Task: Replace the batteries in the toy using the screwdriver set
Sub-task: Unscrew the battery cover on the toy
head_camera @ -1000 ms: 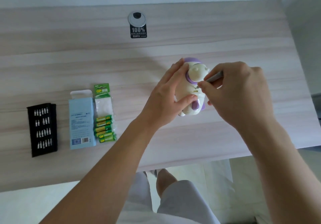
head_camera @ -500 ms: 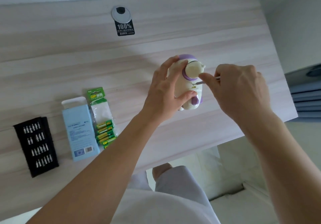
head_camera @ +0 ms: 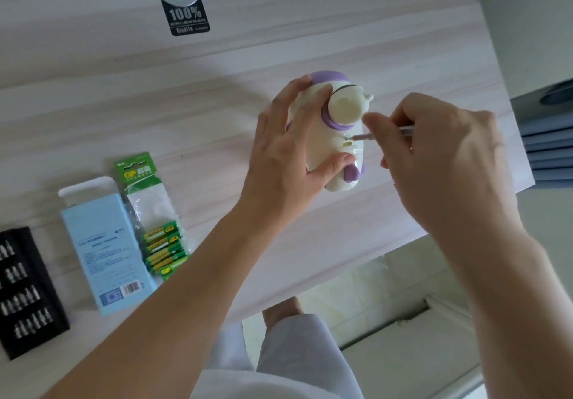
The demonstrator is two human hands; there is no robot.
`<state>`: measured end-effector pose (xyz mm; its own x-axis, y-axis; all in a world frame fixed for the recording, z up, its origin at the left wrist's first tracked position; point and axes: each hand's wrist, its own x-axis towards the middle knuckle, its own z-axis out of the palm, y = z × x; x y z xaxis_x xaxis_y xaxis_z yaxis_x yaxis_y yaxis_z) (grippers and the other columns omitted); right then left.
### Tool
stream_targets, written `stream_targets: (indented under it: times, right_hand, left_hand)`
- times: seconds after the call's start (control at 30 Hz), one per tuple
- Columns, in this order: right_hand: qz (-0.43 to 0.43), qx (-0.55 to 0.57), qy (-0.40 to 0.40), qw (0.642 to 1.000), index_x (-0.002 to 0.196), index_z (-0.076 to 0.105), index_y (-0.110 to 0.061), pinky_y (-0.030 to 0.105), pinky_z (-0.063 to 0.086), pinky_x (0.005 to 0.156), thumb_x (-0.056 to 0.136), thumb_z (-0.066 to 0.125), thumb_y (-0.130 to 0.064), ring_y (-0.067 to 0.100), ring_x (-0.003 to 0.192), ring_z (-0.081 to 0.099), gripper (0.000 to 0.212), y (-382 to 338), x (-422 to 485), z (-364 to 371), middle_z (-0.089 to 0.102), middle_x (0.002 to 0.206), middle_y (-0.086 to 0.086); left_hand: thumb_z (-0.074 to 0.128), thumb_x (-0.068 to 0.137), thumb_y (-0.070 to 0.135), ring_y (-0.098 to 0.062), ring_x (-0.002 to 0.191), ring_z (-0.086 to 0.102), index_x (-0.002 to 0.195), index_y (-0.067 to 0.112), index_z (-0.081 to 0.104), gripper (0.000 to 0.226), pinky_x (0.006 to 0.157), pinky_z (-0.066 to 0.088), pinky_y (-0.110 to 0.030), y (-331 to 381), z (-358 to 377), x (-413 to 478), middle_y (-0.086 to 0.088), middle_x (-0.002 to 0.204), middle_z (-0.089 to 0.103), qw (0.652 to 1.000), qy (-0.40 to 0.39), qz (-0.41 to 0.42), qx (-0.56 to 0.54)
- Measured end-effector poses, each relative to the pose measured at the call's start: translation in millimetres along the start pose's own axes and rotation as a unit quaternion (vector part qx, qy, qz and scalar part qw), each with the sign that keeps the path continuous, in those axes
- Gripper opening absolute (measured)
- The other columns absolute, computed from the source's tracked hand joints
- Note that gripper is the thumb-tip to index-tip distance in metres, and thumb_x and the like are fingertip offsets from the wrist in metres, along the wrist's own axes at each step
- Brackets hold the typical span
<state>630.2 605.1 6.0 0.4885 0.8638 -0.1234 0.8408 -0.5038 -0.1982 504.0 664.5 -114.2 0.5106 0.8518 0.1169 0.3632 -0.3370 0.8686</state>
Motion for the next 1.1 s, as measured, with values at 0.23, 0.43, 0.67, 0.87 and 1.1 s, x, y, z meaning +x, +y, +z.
stream_targets:
  times: [0.23, 0.43, 0.67, 0.87, 1.1]
  right_hand:
    - [-0.047, 0.073, 0.002, 0.996, 0.086, 0.059, -0.012, 0.042, 0.049, 0.061, 0.094, 0.064, -0.017, 0.027, 0.069, 0.063, 0.01, -0.6, -0.7, 1.9, 0.064, 0.074, 0.004]
    - [-0.017, 0.031, 0.001, 0.999, 0.093, 0.058, -0.019, 0.041, 0.052, 0.066, 0.098, 0.056, -0.04, 0.028, 0.072, 0.063, 0.022, -2.2, -0.1, 0.6, 0.067, 0.082, -0.001]
    - [-0.048, 0.053, -0.002, 0.997, 0.086, 0.06, -0.012, 0.042, 0.051, 0.06, 0.096, 0.063, -0.024, 0.029, 0.067, 0.061, 0.016, -4.1, -0.9, 1.8, 0.066, 0.073, 0.006]
    - [-0.028, 0.032, 0.003, 0.999, 0.095, 0.061, -0.017, 0.042, 0.054, 0.067, 0.097, 0.058, -0.036, 0.027, 0.075, 0.064, 0.019, -4.5, -4.0, 0.7, 0.068, 0.085, 0.0]
    - [-0.015, 0.043, 0.001, 0.999, 0.084, 0.062, -0.011, 0.044, 0.052, 0.065, 0.096, 0.062, -0.034, 0.033, 0.067, 0.062, 0.026, -7.6, -2.0, 0.9, 0.066, 0.068, 0.006]
  left_hand:
    - [0.073, 0.08, 0.045, -0.024, 0.131, 0.037, 0.147, 0.022, 0.046, 0.076, 0.094, 0.053, -0.043, -1.1, 1.7, -0.5, -0.002, 0.157, 0.03, 1.0, -0.007, 0.003, -0.003]
    - [0.072, 0.081, 0.046, -0.026, 0.133, 0.037, 0.148, 0.021, 0.047, 0.076, 0.095, 0.053, -0.046, -3.5, 2.0, -0.2, -0.006, 0.157, 0.031, 1.0, -0.004, 0.012, 0.009]
    - [0.074, 0.081, 0.044, -0.027, 0.13, 0.039, 0.147, 0.021, 0.048, 0.075, 0.097, 0.051, -0.042, -3.3, -0.3, -0.3, -0.005, 0.156, 0.032, 1.0, -0.003, 0.012, 0.006]
    - [0.075, 0.082, 0.043, -0.027, 0.132, 0.039, 0.145, 0.02, 0.05, 0.072, 0.101, 0.047, -0.044, -2.4, 1.5, 0.0, -0.007, 0.155, 0.033, 1.0, 0.002, 0.012, 0.006]
    - [0.073, 0.081, 0.046, -0.025, 0.131, 0.038, 0.146, 0.022, 0.049, 0.073, 0.101, 0.048, -0.043, -3.4, 3.9, 0.1, -0.004, 0.156, 0.032, 1.0, 0.003, 0.009, 0.003]
